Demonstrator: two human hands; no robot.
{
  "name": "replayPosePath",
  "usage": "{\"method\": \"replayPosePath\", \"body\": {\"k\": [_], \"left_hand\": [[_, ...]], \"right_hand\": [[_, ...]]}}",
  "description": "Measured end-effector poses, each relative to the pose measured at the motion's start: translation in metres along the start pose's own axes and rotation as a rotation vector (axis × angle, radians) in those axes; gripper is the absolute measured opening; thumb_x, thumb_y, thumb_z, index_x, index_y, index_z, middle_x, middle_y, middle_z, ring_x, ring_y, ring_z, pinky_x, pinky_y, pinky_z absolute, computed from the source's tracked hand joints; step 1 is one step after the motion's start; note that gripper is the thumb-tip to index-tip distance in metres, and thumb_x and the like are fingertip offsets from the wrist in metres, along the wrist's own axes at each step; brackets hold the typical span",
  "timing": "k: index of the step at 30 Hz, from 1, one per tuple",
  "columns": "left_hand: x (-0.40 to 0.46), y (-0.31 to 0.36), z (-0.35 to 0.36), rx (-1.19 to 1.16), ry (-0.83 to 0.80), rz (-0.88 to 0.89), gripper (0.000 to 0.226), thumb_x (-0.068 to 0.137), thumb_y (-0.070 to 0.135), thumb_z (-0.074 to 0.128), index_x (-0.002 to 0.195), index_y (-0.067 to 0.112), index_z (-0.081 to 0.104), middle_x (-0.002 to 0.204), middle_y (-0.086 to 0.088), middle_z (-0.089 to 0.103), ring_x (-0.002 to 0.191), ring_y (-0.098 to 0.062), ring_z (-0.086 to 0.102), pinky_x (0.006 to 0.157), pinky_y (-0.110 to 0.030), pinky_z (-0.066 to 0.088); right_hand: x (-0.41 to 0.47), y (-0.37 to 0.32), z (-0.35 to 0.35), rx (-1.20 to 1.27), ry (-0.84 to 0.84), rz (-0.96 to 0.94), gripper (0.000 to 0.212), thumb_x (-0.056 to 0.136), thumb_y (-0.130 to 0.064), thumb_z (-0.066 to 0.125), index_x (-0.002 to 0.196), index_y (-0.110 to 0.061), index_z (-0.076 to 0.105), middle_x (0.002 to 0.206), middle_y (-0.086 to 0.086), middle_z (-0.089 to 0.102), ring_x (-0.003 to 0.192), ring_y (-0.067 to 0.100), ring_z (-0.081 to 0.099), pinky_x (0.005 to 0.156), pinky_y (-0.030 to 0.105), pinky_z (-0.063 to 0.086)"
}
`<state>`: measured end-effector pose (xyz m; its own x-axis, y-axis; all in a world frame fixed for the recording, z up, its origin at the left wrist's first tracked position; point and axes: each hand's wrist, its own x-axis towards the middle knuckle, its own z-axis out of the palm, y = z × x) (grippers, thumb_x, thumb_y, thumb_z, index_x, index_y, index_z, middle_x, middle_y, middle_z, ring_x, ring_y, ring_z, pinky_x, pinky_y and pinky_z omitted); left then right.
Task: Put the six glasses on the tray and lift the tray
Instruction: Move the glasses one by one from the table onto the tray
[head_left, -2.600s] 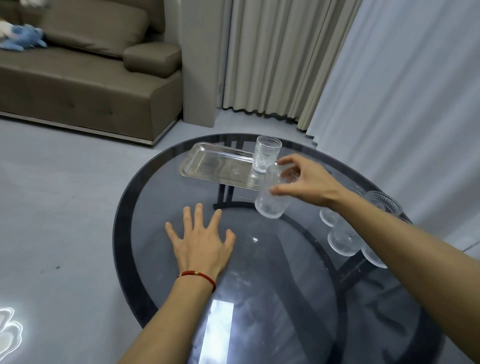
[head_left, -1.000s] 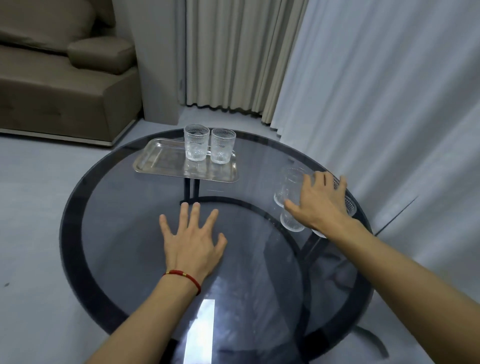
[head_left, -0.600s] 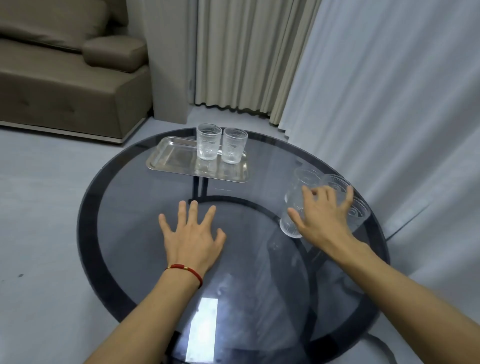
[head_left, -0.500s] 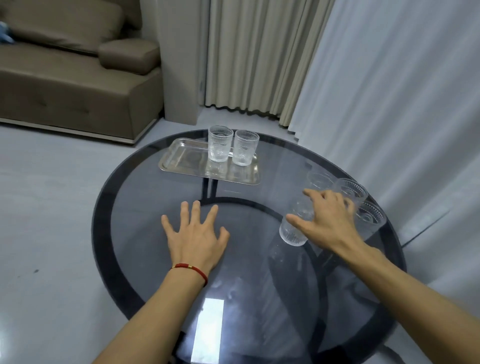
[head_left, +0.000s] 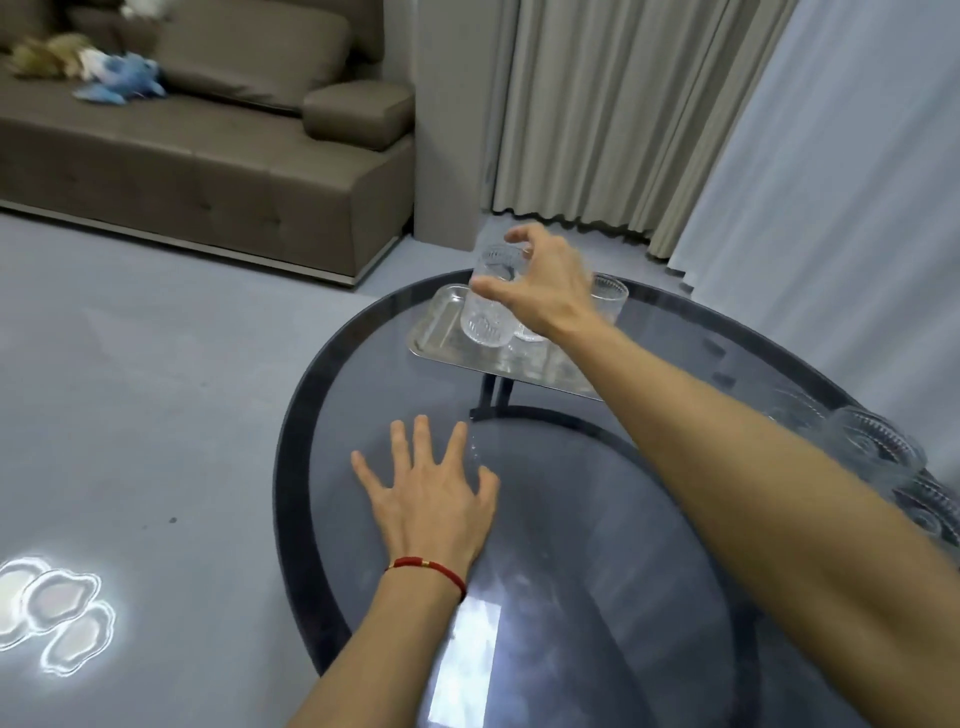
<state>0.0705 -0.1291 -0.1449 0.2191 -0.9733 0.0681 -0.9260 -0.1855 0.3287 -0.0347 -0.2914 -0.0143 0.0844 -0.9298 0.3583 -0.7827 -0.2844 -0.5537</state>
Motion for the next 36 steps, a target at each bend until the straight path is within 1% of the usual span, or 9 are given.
{"method": "replayPosePath", "body": {"k": [3, 8, 15, 18, 20, 23, 29, 32, 36], "left_hand": [[0.007, 0.0, 0.004, 0.006, 0.011, 0.001, 0.063, 0.094, 0.058, 0.029, 0.154, 0.04, 0.019, 0.167, -0.004, 0.011, 0.154, -0.027, -0.003, 0.115, -0.069, -0.003], [0.02, 0.001, 0.012, 0.019, 0.029, -0.004, 0.064, 0.093, 0.057, 0.027, 0.154, 0.04, 0.019, 0.167, -0.004, 0.008, 0.154, -0.027, -0.005, 0.114, -0.07, -0.006], [0.028, 0.012, 0.017, 0.017, 0.037, -0.01, 0.065, 0.091, 0.056, 0.025, 0.153, 0.038, 0.021, 0.167, -0.005, 0.01, 0.154, -0.028, -0.004, 0.113, -0.07, -0.007], [0.025, 0.019, 0.016, 0.022, 0.042, 0.008, 0.065, 0.09, 0.055, 0.026, 0.153, 0.039, 0.022, 0.167, -0.005, 0.01, 0.154, -0.028, -0.003, 0.113, -0.07, -0.006], [0.022, 0.024, 0.015, 0.016, 0.034, 0.024, 0.065, 0.091, 0.055, 0.027, 0.153, 0.039, 0.021, 0.167, -0.005, 0.01, 0.154, -0.027, -0.003, 0.114, -0.07, -0.005], [0.016, 0.035, 0.013, 0.01, 0.023, 0.044, 0.065, 0.091, 0.056, 0.029, 0.153, 0.038, 0.021, 0.167, -0.004, 0.01, 0.154, -0.026, -0.002, 0.114, -0.069, -0.004], [-0.014, 0.071, 0.015, 0.011, -0.017, 0.18, 0.065, 0.091, 0.059, 0.033, 0.152, 0.041, 0.022, 0.167, -0.003, 0.01, 0.154, -0.025, -0.004, 0.114, -0.069, -0.002], [-0.032, 0.088, 0.015, -0.009, -0.014, 0.263, 0.065, 0.09, 0.058, 0.034, 0.152, 0.042, 0.022, 0.167, -0.003, 0.011, 0.154, -0.025, -0.003, 0.115, -0.069, -0.001], [-0.051, 0.099, 0.013, -0.031, -0.017, 0.365, 0.064, 0.091, 0.055, 0.032, 0.153, 0.041, 0.021, 0.167, -0.003, 0.013, 0.154, -0.022, -0.002, 0.117, -0.067, -0.002]], "right_hand": [[0.047, -0.004, 0.036, -0.197, -0.025, -0.017, 0.074, 0.073, -0.063, 0.076, 0.134, -0.029, 0.052, 0.126, 0.0, 0.061, 0.121, 0.024, 0.052, 0.101, 0.046, 0.031], [0.1, 0.009, 0.082, -0.449, -0.082, 0.011, 0.072, 0.076, -0.065, 0.072, 0.13, -0.02, 0.053, 0.124, 0.008, 0.061, 0.127, 0.031, 0.049, 0.115, 0.065, 0.01], [0.122, 0.028, 0.096, -0.543, -0.123, 0.035, 0.079, 0.077, -0.071, 0.068, 0.127, -0.011, 0.053, 0.117, 0.012, 0.066, 0.13, 0.036, 0.048, 0.115, 0.07, 0.001], [0.112, 0.026, 0.088, -0.564, -0.148, 0.01, 0.082, 0.082, -0.072, 0.061, 0.135, -0.011, 0.049, 0.12, 0.013, 0.066, 0.131, 0.036, 0.048, 0.115, 0.07, -0.002], [0.096, 0.022, 0.081, -0.545, -0.11, -0.046, 0.074, 0.087, -0.069, 0.054, 0.136, -0.013, 0.05, 0.127, 0.012, 0.063, 0.133, 0.034, 0.046, 0.115, 0.068, -0.003], [0.049, 0.02, 0.064, -0.435, -0.012, -0.156, 0.051, 0.095, -0.052, 0.048, 0.131, -0.017, 0.054, 0.131, 0.006, 0.06, 0.133, 0.026, 0.045, 0.119, 0.065, 0.002], [-0.088, 0.047, -0.012, -0.246, 0.144, -0.166, 0.035, 0.091, -0.036, 0.057, 0.122, -0.022, 0.062, 0.125, -0.005, 0.06, 0.126, 0.017, 0.05, 0.12, 0.054, 0.006], [-0.151, 0.078, -0.067, -0.275, 0.271, -0.055, 0.034, 0.087, -0.034, 0.06, 0.12, -0.024, 0.063, 0.127, -0.005, 0.058, 0.129, 0.016, 0.048, 0.12, 0.054, 0.006], [-0.217, 0.137, -0.134, -0.399, 0.503, 0.319, 0.047, 0.083, -0.034, 0.069, 0.127, -0.021, 0.06, 0.141, 0.007, 0.048, 0.14, 0.026, 0.037, 0.119, 0.058, 0.009]]}}
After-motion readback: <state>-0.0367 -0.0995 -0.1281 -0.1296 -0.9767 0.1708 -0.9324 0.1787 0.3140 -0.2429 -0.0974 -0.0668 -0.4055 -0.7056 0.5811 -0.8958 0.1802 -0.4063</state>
